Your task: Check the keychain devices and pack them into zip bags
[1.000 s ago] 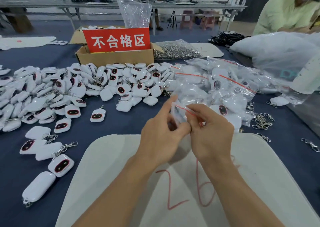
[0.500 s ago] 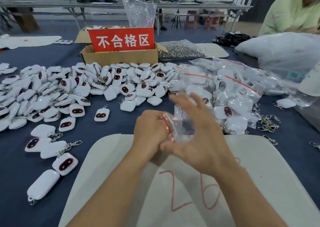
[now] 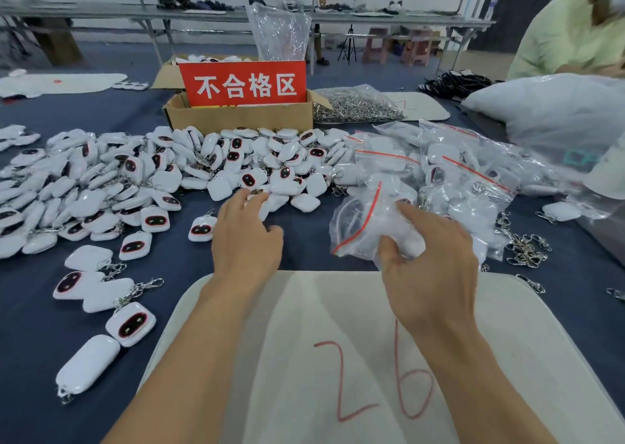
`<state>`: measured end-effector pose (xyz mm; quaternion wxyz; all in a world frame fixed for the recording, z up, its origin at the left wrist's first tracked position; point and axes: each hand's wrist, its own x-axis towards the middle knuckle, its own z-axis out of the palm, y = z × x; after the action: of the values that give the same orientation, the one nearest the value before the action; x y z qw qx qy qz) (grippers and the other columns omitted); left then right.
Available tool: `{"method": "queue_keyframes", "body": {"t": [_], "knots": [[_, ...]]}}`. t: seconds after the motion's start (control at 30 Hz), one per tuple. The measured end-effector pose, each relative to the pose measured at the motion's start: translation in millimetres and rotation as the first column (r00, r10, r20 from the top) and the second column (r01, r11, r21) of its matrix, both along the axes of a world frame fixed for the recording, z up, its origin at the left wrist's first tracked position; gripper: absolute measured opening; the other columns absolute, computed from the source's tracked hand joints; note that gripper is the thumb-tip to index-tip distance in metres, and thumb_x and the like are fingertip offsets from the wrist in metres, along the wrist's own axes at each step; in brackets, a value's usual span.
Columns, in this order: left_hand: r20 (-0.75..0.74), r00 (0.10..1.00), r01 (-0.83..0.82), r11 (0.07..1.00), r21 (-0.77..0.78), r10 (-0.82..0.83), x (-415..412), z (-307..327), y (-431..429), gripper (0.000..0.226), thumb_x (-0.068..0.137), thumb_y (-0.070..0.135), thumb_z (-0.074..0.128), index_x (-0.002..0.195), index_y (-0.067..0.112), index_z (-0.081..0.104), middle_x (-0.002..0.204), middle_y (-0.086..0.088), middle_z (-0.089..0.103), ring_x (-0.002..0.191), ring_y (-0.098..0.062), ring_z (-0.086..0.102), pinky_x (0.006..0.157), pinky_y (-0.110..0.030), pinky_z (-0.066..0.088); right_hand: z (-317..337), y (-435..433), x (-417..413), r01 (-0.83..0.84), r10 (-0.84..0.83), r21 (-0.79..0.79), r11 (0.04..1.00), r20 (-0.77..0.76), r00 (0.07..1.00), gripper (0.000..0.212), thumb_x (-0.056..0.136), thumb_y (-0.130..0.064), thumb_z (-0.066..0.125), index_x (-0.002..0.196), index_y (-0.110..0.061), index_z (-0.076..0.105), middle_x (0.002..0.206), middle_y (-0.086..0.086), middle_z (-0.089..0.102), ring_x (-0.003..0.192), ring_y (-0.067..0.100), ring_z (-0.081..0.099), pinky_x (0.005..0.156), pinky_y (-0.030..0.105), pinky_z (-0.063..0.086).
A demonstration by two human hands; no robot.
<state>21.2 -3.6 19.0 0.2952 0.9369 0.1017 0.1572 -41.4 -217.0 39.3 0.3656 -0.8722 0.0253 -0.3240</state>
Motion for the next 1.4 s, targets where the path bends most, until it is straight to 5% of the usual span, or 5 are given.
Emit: {"method": "queue_keyframes", "body": {"t": [0.33,0.47,0.77,1.17,1.4], "knots": [[0.027,1.000,-0.009,1.000,0.029,0.008,6,-9,-1,0.026,0.101,0.021,0.055,0.124,0.018,0.068,0.123,-0.005,0.062,0.114,-0.029,0.056,0.089,-0.040,0.044,2,22,-12,-0.103,0.101,-0.006,0.995,0.263,0.959,0.053,0.078,-0.005,0.059,0.126,-0.021,0.072,0.116,-0.021,0.049,0.111,0.019,0.059,0.102,0.016,0.039],[0.186,0.961,-0.151,0.954,-0.259,0.203,5,2,1,0.029,0.100,0.019,0.044,0.080,0.009,0.061,0.071,-0.007,0.062,0.073,-0.034,0.057,0.060,-0.043,0.041,-6,35,-10,-0.249,0.248,-0.204,0.947,-0.030,0.968,0.053,0.085,-0.030,0.068,0.137,-0.025,0.063,0.133,-0.025,0.049,0.120,0.015,0.049,0.107,0.031,0.041],[0.034,0.977,-0.044,0.358,-0.933,0.210,5,19,2,0.034,0.092,0.023,0.066,0.060,0.023,0.079,0.057,0.000,0.066,0.041,-0.009,0.052,0.040,-0.017,0.040,-1,-4,6,-0.215,0.107,-0.238,0.947,-0.397,0.911,0.025,0.066,-0.010,0.049,0.067,-0.029,0.066,0.066,-0.007,0.071,0.076,0.019,0.063,0.114,0.018,0.021],[0.148,0.967,0.233,0.487,-0.842,-0.208,-5,15,-18,0.027,0.081,0.003,0.081,0.084,0.030,0.083,0.075,0.008,0.072,0.061,-0.004,0.059,0.056,-0.011,0.046,1,-13,6,0.089,-0.135,-0.197,0.976,-0.236,0.962,0.033,0.081,-0.029,0.045,0.053,-0.016,0.059,0.045,-0.003,0.053,0.054,0.015,0.047,0.087,0.033,0.031],[0.173,0.969,0.247,0.616,-0.748,-0.179,-9,14,-31,0.040,0.103,0.019,0.055,0.135,0.039,0.067,0.123,0.030,0.065,0.116,0.020,0.054,0.096,-0.012,0.042,-5,-1,6,-0.359,0.379,0.140,0.923,-0.162,0.911,0.055,0.083,-0.012,0.067,0.125,-0.047,0.069,0.124,-0.031,0.060,0.113,-0.019,0.051,0.096,0.002,0.035]]}}
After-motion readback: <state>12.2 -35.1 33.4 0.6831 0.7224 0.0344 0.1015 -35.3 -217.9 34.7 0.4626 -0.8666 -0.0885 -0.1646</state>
